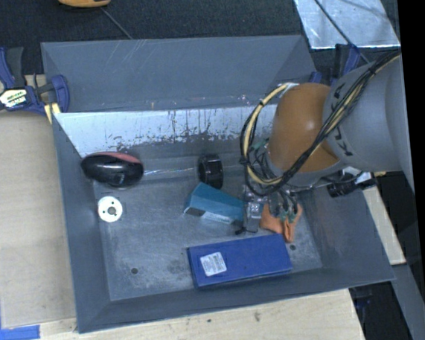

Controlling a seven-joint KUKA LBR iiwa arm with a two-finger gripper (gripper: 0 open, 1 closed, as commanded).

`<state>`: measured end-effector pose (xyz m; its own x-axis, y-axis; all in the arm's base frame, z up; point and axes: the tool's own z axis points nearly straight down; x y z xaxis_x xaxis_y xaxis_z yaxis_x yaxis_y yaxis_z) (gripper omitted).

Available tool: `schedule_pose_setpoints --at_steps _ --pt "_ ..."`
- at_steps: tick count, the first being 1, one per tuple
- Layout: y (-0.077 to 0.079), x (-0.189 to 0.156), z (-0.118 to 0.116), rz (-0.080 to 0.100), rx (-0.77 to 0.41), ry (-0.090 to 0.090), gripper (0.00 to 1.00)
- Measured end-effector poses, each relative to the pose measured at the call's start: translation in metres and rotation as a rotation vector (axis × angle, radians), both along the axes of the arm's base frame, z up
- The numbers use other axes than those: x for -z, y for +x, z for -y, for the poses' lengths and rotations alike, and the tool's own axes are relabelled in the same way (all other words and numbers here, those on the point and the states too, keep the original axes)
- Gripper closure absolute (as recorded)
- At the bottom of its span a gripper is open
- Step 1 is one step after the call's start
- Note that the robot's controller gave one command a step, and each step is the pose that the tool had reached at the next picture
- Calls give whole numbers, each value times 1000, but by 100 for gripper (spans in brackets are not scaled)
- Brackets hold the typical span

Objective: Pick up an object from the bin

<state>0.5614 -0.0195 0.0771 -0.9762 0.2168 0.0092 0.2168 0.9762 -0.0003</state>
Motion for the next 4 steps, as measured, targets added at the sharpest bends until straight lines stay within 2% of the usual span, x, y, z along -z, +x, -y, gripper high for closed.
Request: schedule_pose_setpoints --at_steps 1,2,3,4 --pt "-1 -3 0 1 0 0 100" --pt "1 -22 1 15 2 -2 100" --pt "2 -36 1 20 1 -2 100" --pt "0 -46 1 10 0 -2 100"
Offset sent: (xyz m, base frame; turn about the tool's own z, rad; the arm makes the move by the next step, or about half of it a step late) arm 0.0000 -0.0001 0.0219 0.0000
